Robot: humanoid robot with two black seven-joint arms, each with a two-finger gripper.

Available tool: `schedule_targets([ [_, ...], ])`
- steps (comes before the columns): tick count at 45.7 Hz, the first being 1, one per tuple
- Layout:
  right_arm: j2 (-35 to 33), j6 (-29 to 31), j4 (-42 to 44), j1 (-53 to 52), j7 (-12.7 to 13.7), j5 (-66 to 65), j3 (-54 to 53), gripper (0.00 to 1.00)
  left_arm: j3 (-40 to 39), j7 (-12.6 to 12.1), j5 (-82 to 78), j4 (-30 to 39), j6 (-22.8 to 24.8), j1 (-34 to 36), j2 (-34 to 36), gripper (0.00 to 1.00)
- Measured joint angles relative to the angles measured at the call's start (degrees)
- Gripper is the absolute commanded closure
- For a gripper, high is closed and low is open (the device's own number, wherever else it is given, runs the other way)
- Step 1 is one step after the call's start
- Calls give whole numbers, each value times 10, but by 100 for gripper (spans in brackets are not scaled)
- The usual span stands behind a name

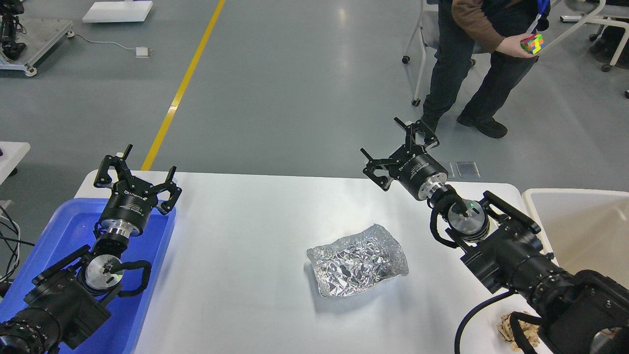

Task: Tidy desktop
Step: 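Move the right gripper toward the translucent plastic cup near the bin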

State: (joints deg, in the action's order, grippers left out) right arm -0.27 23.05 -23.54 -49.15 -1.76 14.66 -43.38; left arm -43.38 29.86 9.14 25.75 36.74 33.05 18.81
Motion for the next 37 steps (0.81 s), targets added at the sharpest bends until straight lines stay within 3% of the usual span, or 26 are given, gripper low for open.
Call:
schedule_targets([
  [37,-29,3,-24,2,0,0,5,0,0,1,1,0,0,0,1,0],
])
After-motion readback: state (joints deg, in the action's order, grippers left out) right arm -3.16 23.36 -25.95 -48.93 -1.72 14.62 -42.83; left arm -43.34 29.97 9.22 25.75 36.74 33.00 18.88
